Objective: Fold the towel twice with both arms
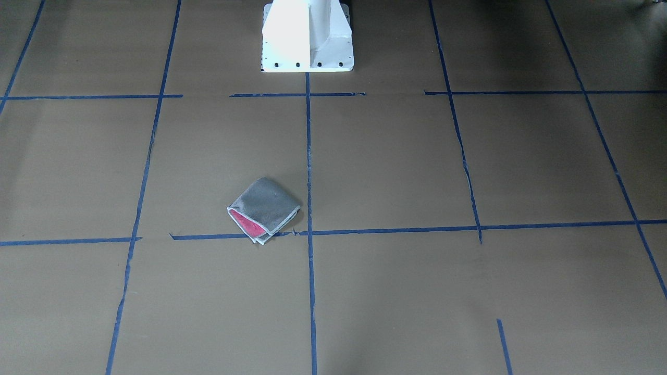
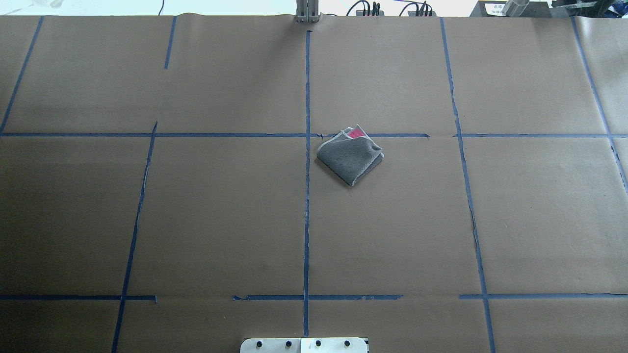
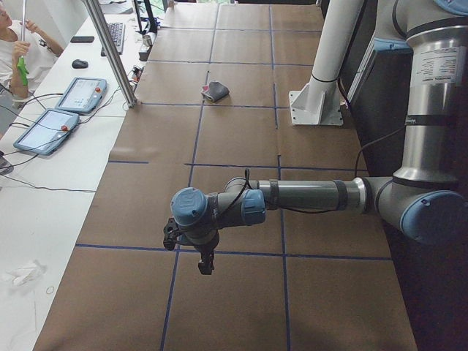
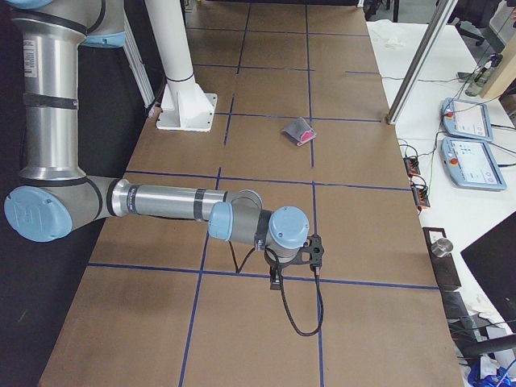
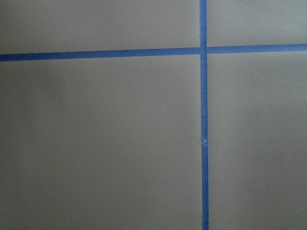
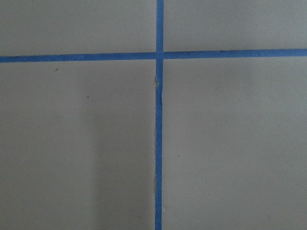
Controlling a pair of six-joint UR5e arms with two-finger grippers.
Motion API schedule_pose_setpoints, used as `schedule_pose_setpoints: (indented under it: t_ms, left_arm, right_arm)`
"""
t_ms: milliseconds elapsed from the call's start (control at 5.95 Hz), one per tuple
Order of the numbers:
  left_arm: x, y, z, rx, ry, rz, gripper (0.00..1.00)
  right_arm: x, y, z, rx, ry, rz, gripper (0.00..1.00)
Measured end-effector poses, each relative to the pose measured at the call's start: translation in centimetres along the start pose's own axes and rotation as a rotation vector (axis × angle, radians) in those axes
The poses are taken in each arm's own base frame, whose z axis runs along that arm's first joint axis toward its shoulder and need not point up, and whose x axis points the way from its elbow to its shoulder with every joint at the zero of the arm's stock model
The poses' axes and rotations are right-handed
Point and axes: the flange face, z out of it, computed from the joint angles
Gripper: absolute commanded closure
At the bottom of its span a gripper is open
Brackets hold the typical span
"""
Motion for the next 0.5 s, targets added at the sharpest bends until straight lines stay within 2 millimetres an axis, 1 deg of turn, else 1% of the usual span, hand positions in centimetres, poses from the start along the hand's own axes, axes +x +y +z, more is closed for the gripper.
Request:
schedule_pose_setpoints:
  t_ms: [504]
  left_arm:
    - [0.1, -0.02, -0.09, 0.002, 0.0, 0.001, 0.0]
  right_arm:
    - [0.46, -0.22, -0.68, 0.01, 0.047, 0.046, 0.0]
